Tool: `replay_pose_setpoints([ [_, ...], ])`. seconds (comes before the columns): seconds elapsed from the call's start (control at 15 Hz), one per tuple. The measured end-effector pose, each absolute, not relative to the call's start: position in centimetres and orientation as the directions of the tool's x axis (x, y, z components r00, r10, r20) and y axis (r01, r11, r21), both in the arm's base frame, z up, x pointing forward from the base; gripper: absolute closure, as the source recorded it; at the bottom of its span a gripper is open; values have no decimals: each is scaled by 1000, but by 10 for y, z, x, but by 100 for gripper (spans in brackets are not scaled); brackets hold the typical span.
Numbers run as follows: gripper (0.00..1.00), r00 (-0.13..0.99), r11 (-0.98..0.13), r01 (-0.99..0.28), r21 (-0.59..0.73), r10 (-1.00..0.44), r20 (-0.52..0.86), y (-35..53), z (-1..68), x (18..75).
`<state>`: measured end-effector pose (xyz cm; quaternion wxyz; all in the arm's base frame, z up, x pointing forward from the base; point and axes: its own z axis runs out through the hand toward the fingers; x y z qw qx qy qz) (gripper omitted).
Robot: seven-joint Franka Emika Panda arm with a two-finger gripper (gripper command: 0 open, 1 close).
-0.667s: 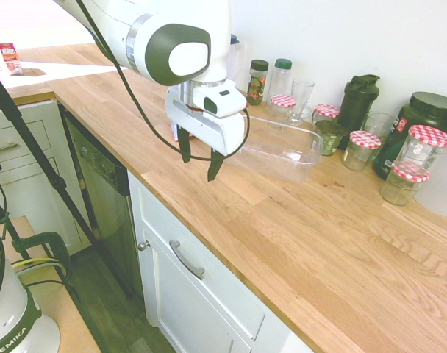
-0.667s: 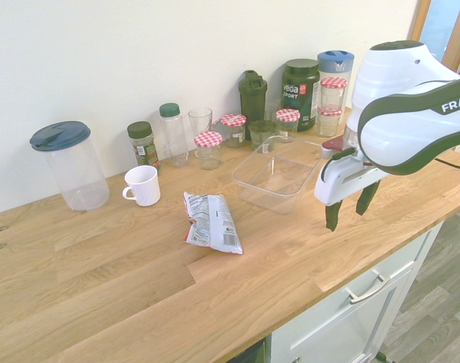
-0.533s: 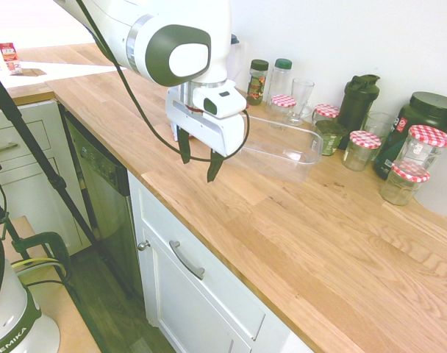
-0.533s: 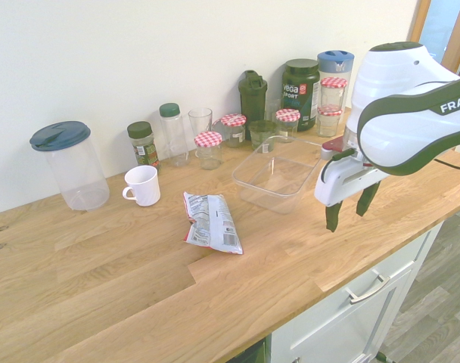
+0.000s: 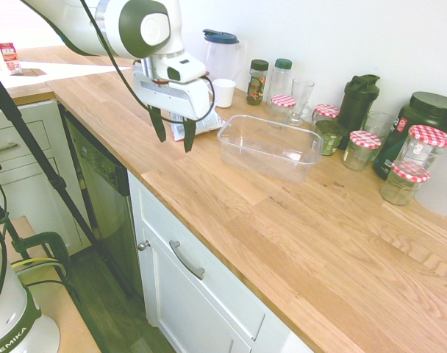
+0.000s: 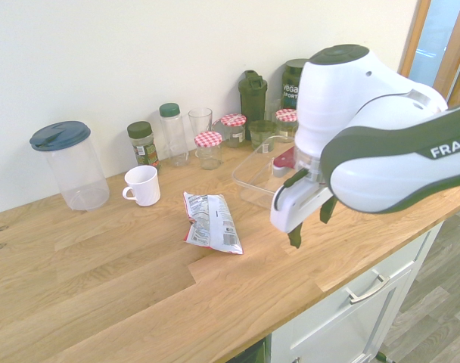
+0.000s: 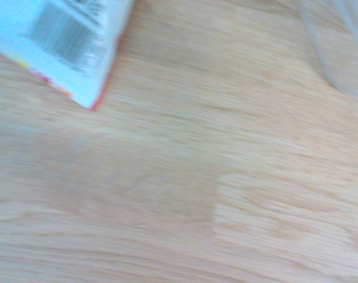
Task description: Put the chip bag into the container
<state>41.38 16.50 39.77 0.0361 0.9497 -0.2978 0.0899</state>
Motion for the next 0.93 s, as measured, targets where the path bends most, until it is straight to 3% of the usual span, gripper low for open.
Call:
replay_pose_setpoints([
  [0.47,0,892,-905,-415,96,-384,241,287,401,429],
  [0.93,0,889,-916,-353,192,-264,374,361,365,466],
])
